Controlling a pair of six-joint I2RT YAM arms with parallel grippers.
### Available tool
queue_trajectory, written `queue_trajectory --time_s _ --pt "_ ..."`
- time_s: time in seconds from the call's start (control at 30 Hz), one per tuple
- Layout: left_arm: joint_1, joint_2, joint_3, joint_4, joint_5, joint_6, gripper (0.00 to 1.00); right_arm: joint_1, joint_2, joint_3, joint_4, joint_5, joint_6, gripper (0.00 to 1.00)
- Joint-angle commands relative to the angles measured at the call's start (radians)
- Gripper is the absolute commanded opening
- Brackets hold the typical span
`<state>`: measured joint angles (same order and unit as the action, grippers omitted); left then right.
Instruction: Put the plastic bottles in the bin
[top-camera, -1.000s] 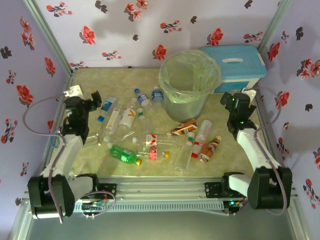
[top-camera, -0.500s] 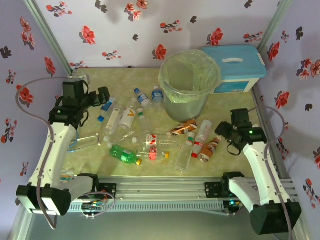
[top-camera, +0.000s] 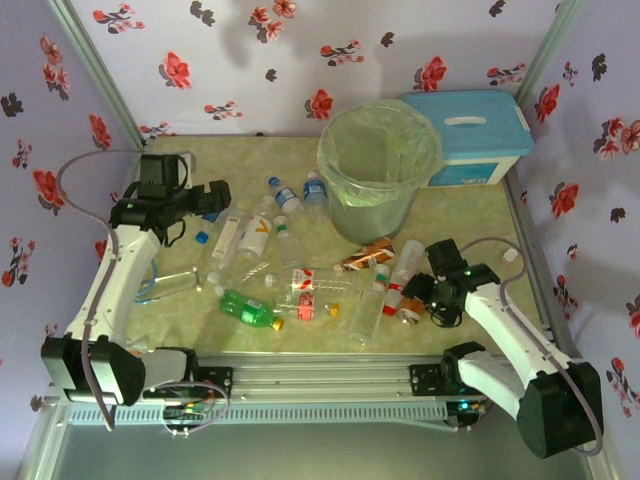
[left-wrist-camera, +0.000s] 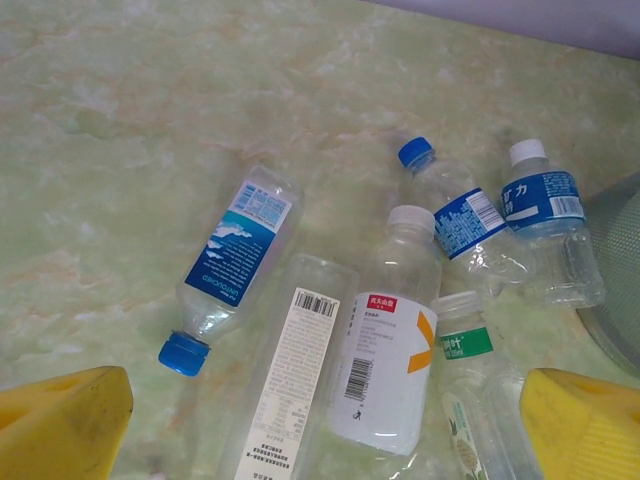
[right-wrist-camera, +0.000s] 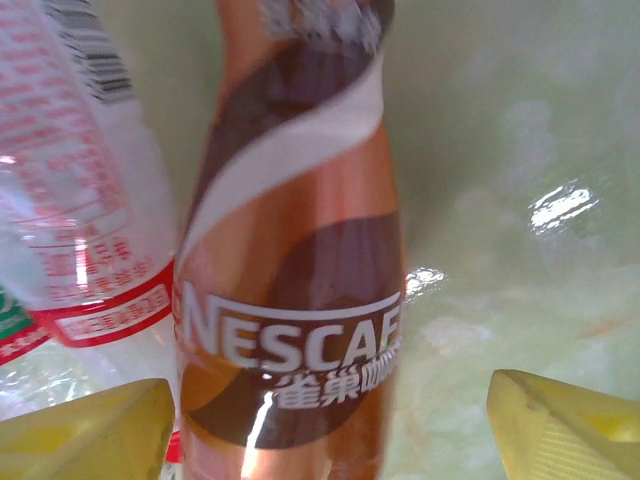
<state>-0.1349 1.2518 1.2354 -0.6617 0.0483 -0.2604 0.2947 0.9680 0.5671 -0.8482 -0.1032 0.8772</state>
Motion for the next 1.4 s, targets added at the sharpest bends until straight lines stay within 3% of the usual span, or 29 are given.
queue_trajectory --time_s 0.0,0.4,0.5,0.73,0.93,1.13,1.27,1.37 --pt "0.002 0.020 0.023 0.014 0.022 0.026 1.00 0.007 0.003 -0.030 0.056 -0.007 0.039 0.81" --pt "0.001 0.051 0.028 0.037 0.024 0.042 1.00 0.007 0.052 -0.052 0.123 0.046 -0.013 0.66" --pt "0.001 0.062 0.044 0.041 0.024 0.041 1.00 0.007 0.033 -0.023 0.078 0.060 -0.024 0.60" --pt "0.000 0.124 0.094 0.064 0.064 0.016 1.00 0.006 -0.091 0.100 -0.108 0.148 -0.047 0.55" --pt "-0.004 0.167 0.061 0.098 0.081 0.007 1.00 0.007 -0.099 0.365 -0.222 0.250 -0.201 0.53" --pt "-0.006 0.185 0.039 0.077 0.078 0.053 1.00 0.004 0.034 0.741 -0.334 0.374 -0.393 0.48" --pt "-0.005 0.197 0.053 0.039 0.043 0.096 1.00 0.004 0.159 1.013 -0.352 0.364 -0.473 0.46" --pt "0.001 0.205 0.053 0.013 -0.047 0.152 1.00 0.005 0.243 1.151 -0.312 0.309 -0.504 0.44"
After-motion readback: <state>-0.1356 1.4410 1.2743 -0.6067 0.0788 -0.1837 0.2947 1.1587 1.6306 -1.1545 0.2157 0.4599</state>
